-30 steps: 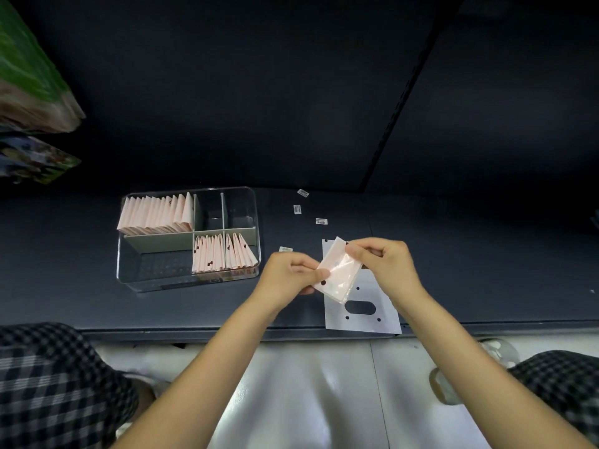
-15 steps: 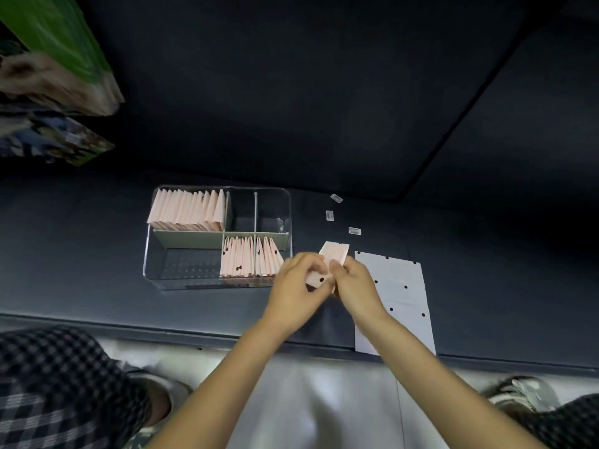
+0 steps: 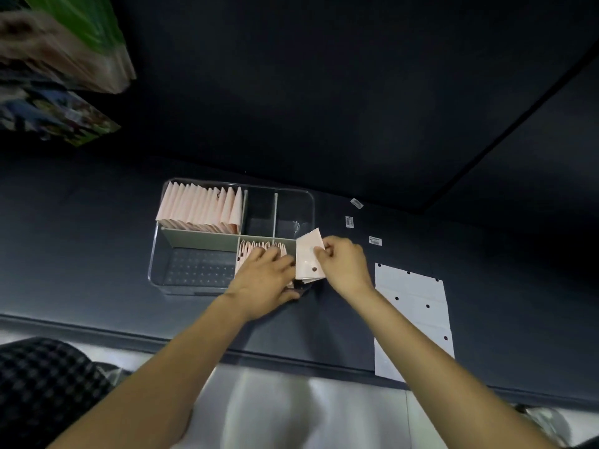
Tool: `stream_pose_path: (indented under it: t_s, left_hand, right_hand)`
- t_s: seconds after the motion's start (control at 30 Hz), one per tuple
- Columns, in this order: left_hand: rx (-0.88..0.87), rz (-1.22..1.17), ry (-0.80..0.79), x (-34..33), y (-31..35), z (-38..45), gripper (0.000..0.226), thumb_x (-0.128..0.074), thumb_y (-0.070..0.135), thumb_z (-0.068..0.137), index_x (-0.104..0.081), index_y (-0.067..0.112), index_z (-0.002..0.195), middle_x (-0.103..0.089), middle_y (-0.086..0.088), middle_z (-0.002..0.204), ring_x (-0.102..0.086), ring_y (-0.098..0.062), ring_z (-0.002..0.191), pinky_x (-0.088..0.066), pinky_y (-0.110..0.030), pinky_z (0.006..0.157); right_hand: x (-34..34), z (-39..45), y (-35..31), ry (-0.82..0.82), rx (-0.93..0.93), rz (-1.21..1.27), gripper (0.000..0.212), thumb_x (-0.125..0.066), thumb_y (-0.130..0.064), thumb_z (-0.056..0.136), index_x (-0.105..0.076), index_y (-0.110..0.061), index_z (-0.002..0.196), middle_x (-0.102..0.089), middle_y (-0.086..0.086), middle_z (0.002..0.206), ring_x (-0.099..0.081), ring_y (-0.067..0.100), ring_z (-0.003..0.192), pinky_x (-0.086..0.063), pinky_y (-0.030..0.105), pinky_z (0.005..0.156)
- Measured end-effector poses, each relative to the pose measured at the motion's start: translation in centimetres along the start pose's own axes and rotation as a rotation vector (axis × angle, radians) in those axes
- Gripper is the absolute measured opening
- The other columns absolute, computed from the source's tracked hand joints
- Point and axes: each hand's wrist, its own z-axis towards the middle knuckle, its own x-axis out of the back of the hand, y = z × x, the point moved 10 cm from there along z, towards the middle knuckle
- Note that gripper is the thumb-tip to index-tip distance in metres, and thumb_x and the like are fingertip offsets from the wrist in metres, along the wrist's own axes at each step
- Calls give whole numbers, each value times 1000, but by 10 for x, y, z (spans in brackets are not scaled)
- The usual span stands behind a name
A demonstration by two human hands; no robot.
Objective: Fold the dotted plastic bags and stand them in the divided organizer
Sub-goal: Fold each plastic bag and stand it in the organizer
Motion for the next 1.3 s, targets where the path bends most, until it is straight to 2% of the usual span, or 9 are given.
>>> stream_pose_path:
  t_s: [0.13, 0.3, 0.5, 0.67, 0.83, 0.97, 1.1, 1.2, 1.3]
  left_hand:
    - [14, -10, 0, 1, -10, -6, 48, -45, 54, 90, -51, 23, 126, -45, 7, 136, -36, -23, 122, -25, -36, 98]
    - [1, 9, -21, 1, -13, -5, 45, -46, 55, 88, -57, 23, 117, -41, 11, 140, -30, -22, 125, -18, -36, 95]
    - [12, -30, 27, 6, -12, -8, 41, -48, 55, 87, -59, 22, 109, -52, 11, 126, -38, -22, 118, -21, -36, 95]
    - [35, -199, 235, 35, -16, -18, 35, -72, 47, 75, -69, 17, 93, -70, 6, 94, -58, -25, 101, -37, -37, 88]
    - [94, -247, 316, 43, -17, -21, 45, -76, 37, 74, -66, 14, 112, -67, 1, 110, -57, -27, 107, -39, -37, 90]
    - [73, -161, 59, 11, -2, -14, 77, -56, 55, 85, -31, 16, 146, -37, 1, 149, -31, -26, 136, -21, -42, 112]
    - [117, -22, -114, -16, -8, -19, 79, -33, 64, 90, -9, 20, 151, -8, 5, 159, 1, -22, 145, 9, -44, 115]
    - [141, 8, -143, -16, -7, -22, 79, -31, 65, 90, -8, 19, 151, -6, 4, 159, 3, -23, 146, 15, -46, 113]
    - [126, -33, -27, 7, 8, -17, 72, -35, 60, 91, -28, 16, 147, -26, -2, 155, -15, -26, 144, 1, -47, 116]
  right_hand:
    - [-9, -3, -14, 9, 88, -160, 22, -50, -20, 90, -68, -14, 101, -70, 9, 97, -61, 33, 92, -49, 35, 75]
    - [-11, 2, -13, -3, 71, -293, 21, -46, -18, 89, -65, -10, 94, -67, 14, 96, -58, 38, 89, -39, 33, 65]
    - [-32, 1, -25, -2, 61, -352, 19, -47, -13, 90, -64, -6, 89, -64, 15, 99, -59, 37, 92, -34, 30, 64]
    - [-47, 0, -18, -50, -1, -302, 25, -47, -20, 95, -66, -4, 94, -65, 19, 101, -60, 39, 95, -37, 32, 66]
    - [-52, -3, -9, -120, -24, -156, 24, -47, -12, 92, -69, -3, 89, -67, 20, 93, -61, 36, 90, -36, 28, 64]
    - [-60, -8, 8, -200, -153, 222, 26, -46, -2, 89, -63, 5, 70, -58, 18, 70, -53, 26, 76, -48, 37, 74]
    - [-49, -26, 23, -251, -125, 494, 22, -50, 0, 90, -60, 14, 103, -65, 30, 101, -62, 40, 102, -45, 51, 98]
    - [-14, -50, 59, -165, -19, 475, 33, -59, -8, 90, -60, -11, 123, -67, -1, 106, -65, 11, 100, -48, 26, 97]
    - [19, -83, 129, -61, -44, 323, 45, -64, -21, 89, -51, -19, 132, -59, -10, 120, -56, 5, 111, -42, 15, 97]
